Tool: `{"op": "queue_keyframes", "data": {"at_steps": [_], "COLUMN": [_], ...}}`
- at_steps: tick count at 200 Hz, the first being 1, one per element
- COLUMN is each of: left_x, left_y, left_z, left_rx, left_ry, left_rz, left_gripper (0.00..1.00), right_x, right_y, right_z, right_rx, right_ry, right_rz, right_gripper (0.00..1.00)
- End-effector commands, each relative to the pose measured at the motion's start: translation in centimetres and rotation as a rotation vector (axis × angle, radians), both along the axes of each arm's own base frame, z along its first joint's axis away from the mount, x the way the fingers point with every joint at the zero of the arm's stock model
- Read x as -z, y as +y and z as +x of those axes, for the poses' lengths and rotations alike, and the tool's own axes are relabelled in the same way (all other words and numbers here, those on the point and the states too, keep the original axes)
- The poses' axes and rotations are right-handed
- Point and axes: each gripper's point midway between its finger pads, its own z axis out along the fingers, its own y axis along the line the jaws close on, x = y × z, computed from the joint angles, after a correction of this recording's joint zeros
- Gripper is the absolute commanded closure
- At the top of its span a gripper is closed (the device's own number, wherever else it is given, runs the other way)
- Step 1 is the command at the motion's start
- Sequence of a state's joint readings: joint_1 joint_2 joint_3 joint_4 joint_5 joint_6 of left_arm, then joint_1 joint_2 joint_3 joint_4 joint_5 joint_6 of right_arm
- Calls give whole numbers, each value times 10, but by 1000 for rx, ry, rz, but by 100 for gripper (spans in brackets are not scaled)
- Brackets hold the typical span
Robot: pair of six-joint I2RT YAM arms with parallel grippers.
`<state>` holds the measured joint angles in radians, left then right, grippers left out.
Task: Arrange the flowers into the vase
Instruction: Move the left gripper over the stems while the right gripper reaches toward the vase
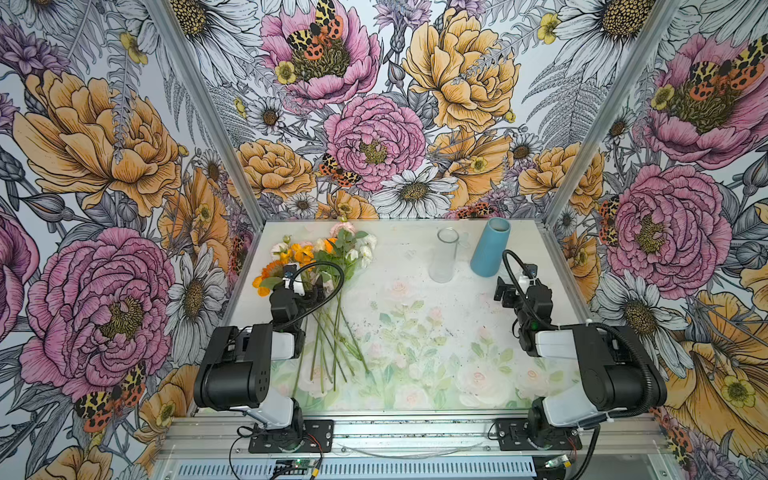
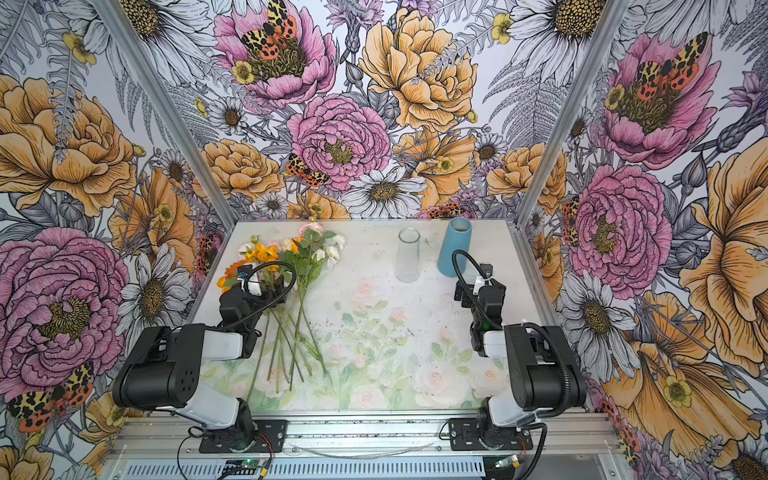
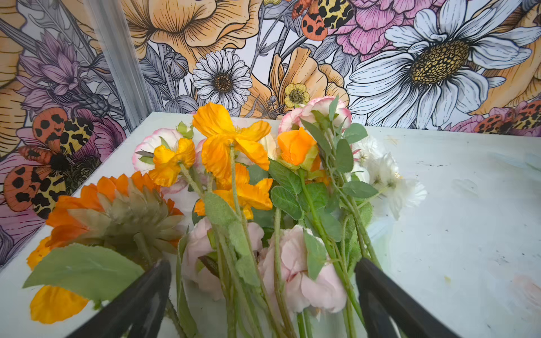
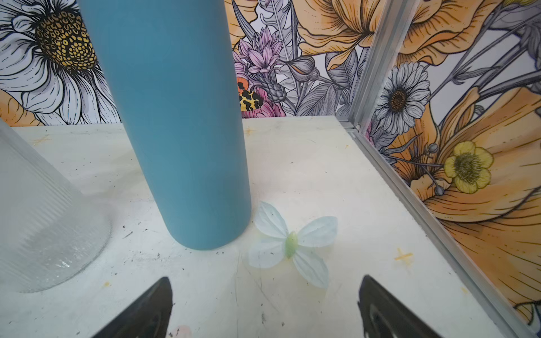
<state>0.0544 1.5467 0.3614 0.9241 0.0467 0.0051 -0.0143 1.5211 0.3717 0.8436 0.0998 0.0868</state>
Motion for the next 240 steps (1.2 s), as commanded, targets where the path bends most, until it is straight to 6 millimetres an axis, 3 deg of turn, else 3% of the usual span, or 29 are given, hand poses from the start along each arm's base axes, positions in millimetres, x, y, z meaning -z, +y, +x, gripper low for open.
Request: {"op": "queue_keyframes", "data": {"at_steps": [1, 152, 183, 197, 217, 240], "left_x": [-8, -10, -42, -58, -73, -83], "left_y": [1, 2, 3, 3, -22, -73], "left_z": [6, 4, -13, -22, -29, -40], "left_rx": [-19, -11, -68, -185, -207, -99], "left_ry": [-23, -33, -92, -73, 33, 88], "left_rz": [2, -8, 21, 83, 65, -14], "left_gripper": [1, 1, 1, 1, 2, 1], "right_x": [-8, -10, -28, -39, -50, -62], "right_y": [0, 3, 7, 14, 26, 54], "right_z": [8, 5, -12, -18, -21, -32], "right_rx": [-8, -23, -15, -17, -53, -148], "right_ry": [-28, -48, -124, -127, -56, -9], "right_rz": [-6, -9, -41, -68, -20, -16], "right_gripper": [1, 2, 3, 3, 6, 4]}}
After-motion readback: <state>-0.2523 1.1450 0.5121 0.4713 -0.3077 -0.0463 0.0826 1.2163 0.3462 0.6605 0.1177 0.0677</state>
